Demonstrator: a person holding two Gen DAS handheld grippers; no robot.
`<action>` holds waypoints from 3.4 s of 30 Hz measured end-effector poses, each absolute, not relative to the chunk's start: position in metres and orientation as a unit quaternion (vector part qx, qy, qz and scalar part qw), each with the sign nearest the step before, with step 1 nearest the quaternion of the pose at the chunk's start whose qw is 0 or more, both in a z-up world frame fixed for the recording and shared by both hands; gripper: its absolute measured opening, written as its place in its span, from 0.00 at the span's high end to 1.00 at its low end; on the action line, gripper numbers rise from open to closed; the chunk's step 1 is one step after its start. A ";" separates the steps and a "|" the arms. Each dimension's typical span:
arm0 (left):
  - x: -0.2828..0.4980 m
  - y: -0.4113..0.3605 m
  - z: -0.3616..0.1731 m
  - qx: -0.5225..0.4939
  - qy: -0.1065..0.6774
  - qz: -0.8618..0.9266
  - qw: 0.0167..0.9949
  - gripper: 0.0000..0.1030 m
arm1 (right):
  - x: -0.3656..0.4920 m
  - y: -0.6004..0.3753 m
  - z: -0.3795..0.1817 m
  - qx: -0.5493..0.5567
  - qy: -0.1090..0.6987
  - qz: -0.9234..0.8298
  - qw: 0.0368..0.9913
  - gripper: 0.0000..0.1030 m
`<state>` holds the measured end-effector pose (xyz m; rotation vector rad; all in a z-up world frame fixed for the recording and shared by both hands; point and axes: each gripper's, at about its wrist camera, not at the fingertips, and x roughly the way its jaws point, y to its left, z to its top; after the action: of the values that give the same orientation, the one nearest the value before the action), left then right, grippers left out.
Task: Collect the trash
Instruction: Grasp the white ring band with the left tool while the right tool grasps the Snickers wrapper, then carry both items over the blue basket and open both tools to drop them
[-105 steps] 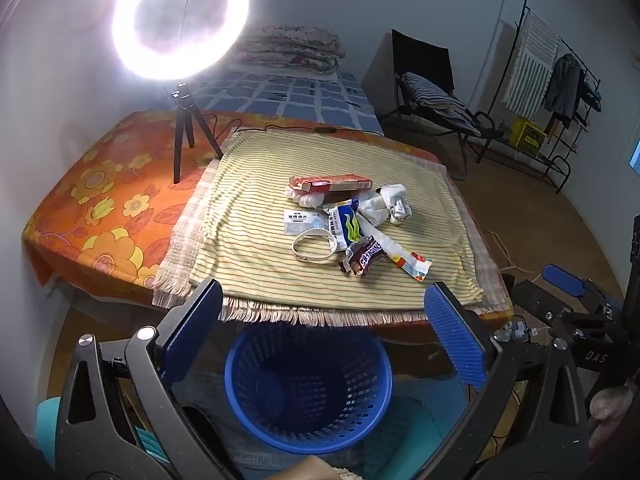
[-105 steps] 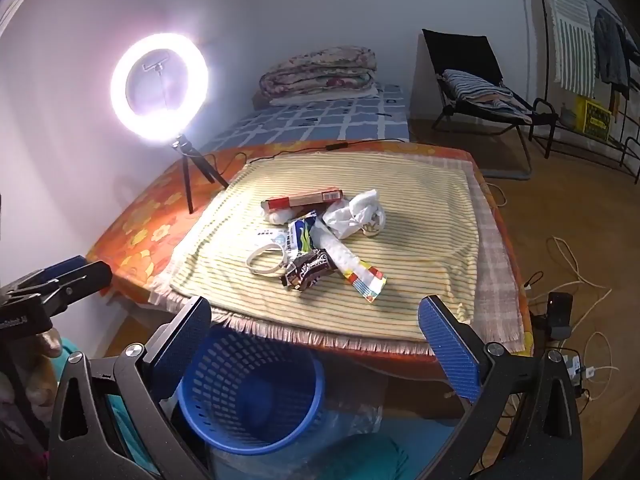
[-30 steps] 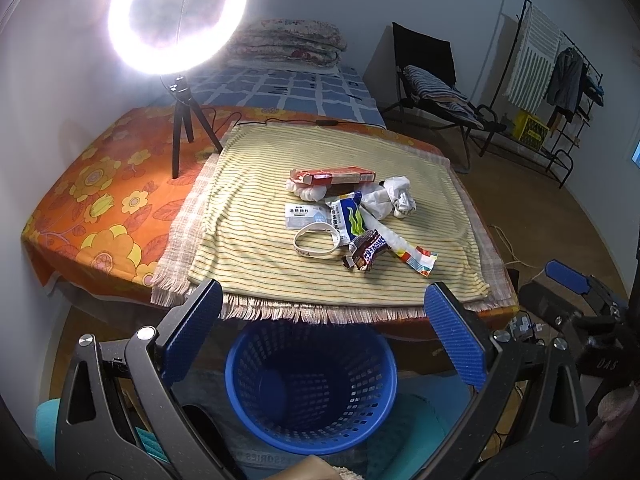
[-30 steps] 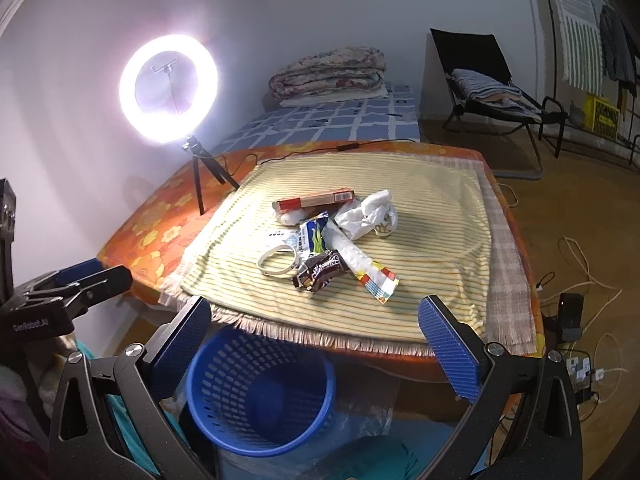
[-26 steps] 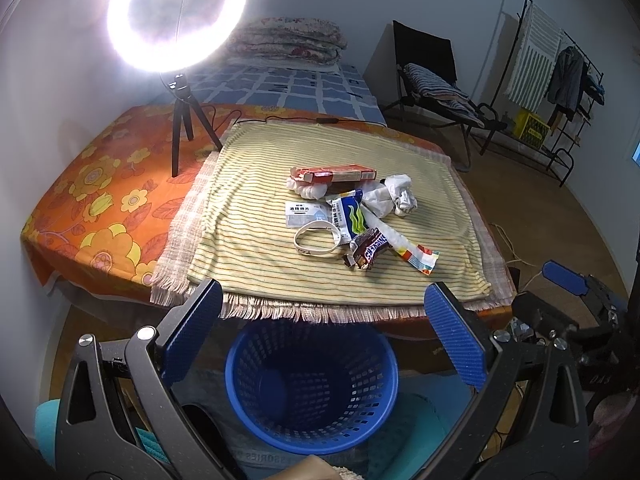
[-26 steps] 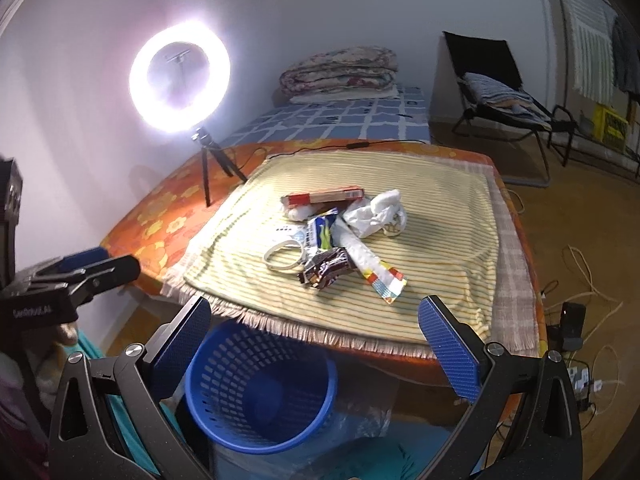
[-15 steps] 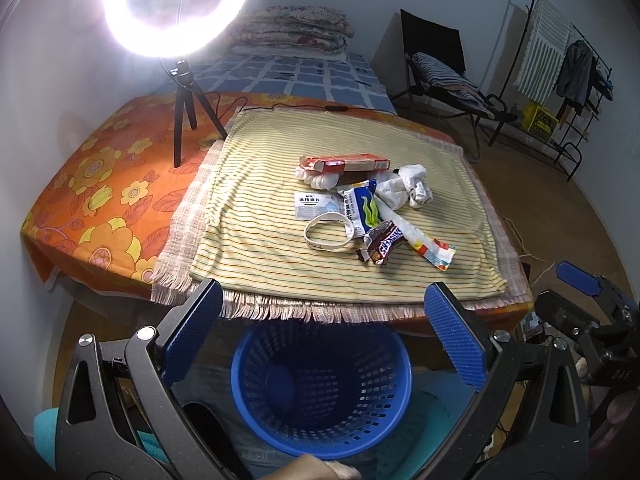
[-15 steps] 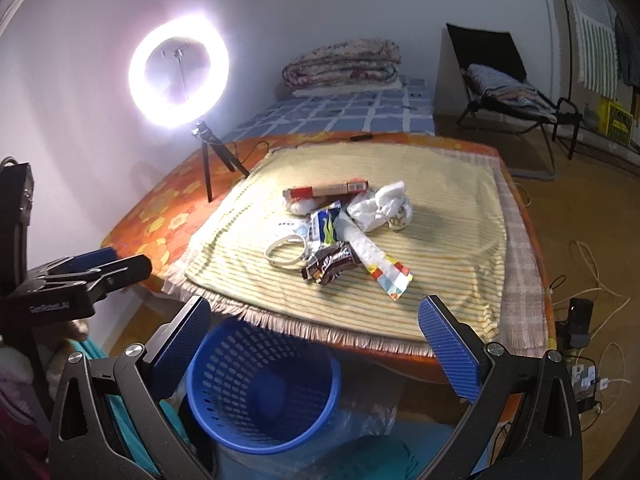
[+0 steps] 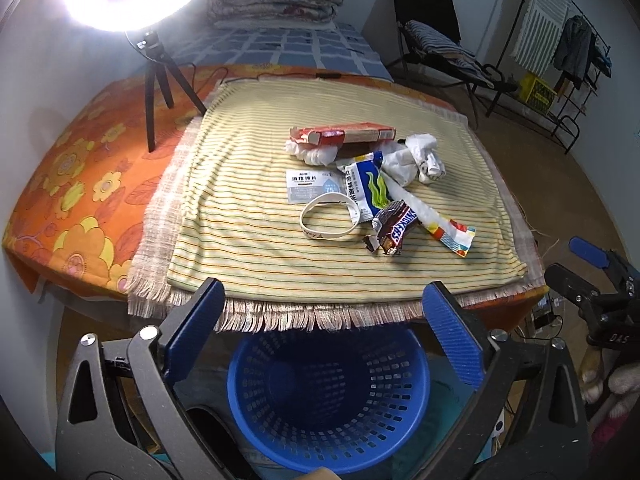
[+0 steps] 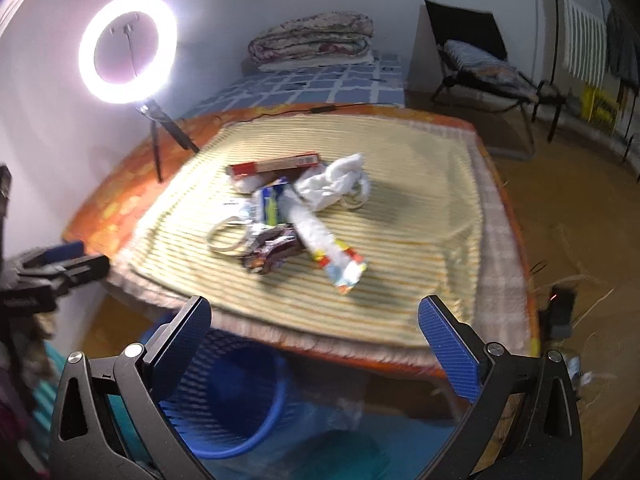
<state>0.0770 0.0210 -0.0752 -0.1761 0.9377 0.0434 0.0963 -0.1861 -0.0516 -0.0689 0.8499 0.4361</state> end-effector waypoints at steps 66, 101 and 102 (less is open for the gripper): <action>0.202 0.069 -0.162 -0.127 0.523 0.008 0.843 0.98 | 0.201 -0.123 -0.148 0.107 0.532 0.257 0.800 0.92; 0.032 0.032 -0.156 -0.142 0.520 0.009 0.842 0.98 | 0.066 -0.107 -0.120 0.010 0.502 0.339 0.796 0.92; 0.029 0.032 -0.159 -0.143 0.522 0.010 0.841 0.98 | 0.064 -0.106 -0.122 0.008 0.503 0.340 0.794 0.92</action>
<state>0.0289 0.0320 -0.1586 -0.3022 1.1039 0.0217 0.0639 -0.1062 -0.1220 0.0180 1.0819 0.7310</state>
